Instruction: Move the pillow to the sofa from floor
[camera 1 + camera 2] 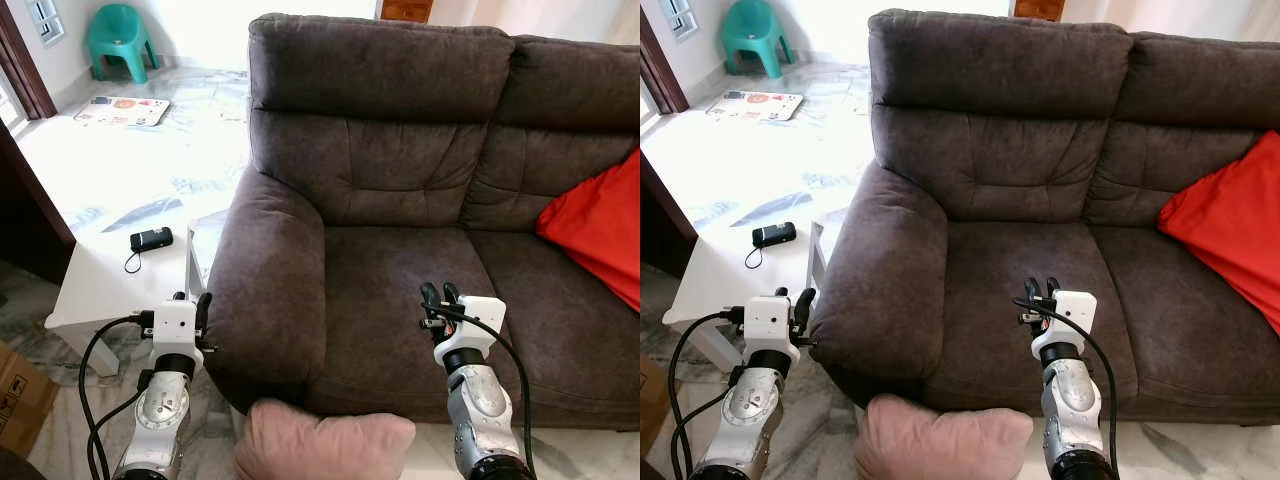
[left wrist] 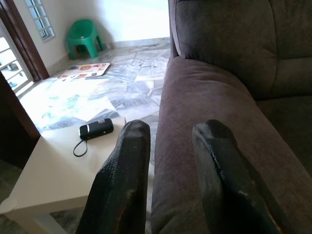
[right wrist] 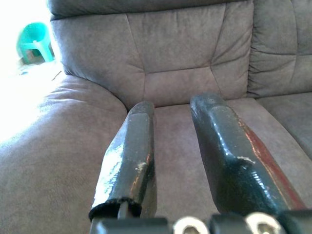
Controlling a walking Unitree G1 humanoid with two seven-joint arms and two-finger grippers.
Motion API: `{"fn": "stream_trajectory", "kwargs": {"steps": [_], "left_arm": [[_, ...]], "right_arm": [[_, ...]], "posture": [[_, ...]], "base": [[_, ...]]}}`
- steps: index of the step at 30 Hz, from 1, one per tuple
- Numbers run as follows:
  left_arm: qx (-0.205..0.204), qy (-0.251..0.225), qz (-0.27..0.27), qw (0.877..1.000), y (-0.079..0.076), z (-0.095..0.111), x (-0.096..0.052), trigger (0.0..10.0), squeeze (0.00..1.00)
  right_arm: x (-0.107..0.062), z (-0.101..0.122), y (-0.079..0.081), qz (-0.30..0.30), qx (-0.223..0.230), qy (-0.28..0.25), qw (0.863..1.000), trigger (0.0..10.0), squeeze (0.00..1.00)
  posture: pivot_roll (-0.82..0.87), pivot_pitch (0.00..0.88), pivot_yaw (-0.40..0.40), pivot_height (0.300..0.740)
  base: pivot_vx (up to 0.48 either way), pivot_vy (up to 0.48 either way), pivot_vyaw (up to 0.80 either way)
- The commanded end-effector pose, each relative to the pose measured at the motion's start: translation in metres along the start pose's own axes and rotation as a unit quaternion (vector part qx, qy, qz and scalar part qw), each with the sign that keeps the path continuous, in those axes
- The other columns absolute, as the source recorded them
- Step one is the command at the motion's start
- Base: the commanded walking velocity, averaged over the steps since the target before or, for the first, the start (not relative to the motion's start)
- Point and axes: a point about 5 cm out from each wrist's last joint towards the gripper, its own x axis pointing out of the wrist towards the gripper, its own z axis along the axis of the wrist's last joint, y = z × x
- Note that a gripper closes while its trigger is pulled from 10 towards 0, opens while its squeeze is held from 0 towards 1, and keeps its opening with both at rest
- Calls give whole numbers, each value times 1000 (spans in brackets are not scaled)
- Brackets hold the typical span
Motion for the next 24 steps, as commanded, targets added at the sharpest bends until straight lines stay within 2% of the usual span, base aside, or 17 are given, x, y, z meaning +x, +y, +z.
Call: {"fn": "stream_trajectory", "kwargs": {"steps": [1, 24], "left_arm": [[-2, -3, 3, 1000, 0, 2, 0, 10000, 0], [-2, 0, 7, 1000, 1, 4, 0, 10000, 0]], "right_arm": [[0, 2, -2, 2, 0, 0, 1000, 10000, 0], [3, 3, -4, 5, 7, 6, 1000, 10000, 0]], "posture": [[91, 0, -75, 740], [90, 0, -74, 740]], "base": [[0, 0, 0], [0, 0, 0]]}}
